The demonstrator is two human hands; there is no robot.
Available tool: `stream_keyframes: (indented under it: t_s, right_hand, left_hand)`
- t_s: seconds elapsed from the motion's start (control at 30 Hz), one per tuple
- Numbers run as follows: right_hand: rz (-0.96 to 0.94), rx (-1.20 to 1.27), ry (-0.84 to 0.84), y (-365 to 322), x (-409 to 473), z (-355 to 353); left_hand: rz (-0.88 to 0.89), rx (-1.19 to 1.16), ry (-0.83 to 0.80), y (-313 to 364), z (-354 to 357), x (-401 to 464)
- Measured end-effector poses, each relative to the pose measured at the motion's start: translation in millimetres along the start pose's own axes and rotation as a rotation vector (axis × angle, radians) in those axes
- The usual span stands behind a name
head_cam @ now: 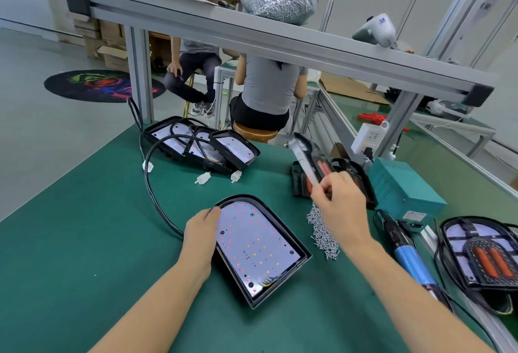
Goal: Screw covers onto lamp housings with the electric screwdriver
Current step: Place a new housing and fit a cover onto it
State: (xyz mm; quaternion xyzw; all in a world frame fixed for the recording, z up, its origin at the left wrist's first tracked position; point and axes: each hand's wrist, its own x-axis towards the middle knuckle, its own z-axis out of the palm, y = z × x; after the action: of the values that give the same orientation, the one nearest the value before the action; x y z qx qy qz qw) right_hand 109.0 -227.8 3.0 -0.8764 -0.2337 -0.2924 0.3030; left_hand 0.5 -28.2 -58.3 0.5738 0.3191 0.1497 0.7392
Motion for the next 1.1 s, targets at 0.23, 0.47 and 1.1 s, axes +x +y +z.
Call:
stream_keyframes:
  t_s: [0.23, 0.47, 1.1]
  right_hand:
    - [-0.407, 0.011, -0.008, -81, -86, -23]
    - [-0.542, -0.175, -0.091, -90, -115, -12]
    - [-0.041, -0.081, -0.531, -62, -95, -17]
  left_hand:
    - [-0.125, -0.167, 0.018, 4, 0, 4]
    - [-0.081, -0.213, -0.051, 5, -3, 2]
    - [0.016, -0.135, -0.101, 5, -7, -1]
